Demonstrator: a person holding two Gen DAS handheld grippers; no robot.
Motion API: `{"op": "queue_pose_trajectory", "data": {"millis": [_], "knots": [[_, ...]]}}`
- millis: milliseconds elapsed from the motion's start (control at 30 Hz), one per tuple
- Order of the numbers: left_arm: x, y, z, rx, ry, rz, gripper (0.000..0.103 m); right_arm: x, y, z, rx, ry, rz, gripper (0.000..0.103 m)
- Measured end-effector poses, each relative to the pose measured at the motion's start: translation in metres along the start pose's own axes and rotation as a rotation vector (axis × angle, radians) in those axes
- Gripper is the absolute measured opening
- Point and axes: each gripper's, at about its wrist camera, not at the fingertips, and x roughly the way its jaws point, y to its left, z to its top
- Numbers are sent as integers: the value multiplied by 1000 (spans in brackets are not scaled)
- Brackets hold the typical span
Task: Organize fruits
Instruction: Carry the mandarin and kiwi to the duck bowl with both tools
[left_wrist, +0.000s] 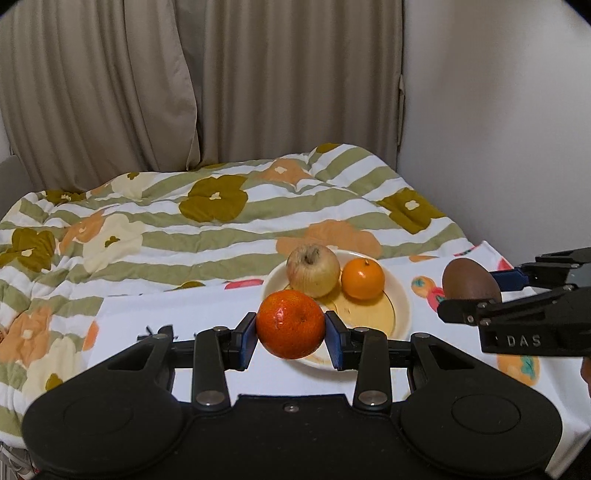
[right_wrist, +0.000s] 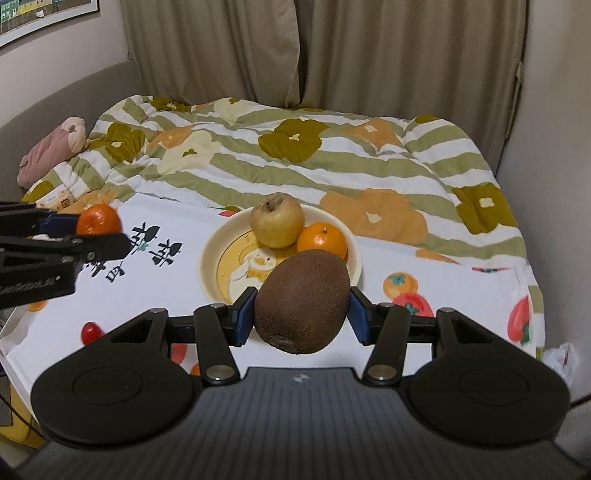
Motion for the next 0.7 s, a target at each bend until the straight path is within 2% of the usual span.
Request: {"op": "queue_pose_trajectory", "data": {"millis": [267,500,700], "knots": [[73,-4,23,13,66,37,42,50,-27,14,-30,45,45,67],[141,-7,17,54,169,63,42,87,-44,13,-36,95,79,67],[168,-11,13,87,208,87,42,104,-49,9,-42,121,103,67]]}}
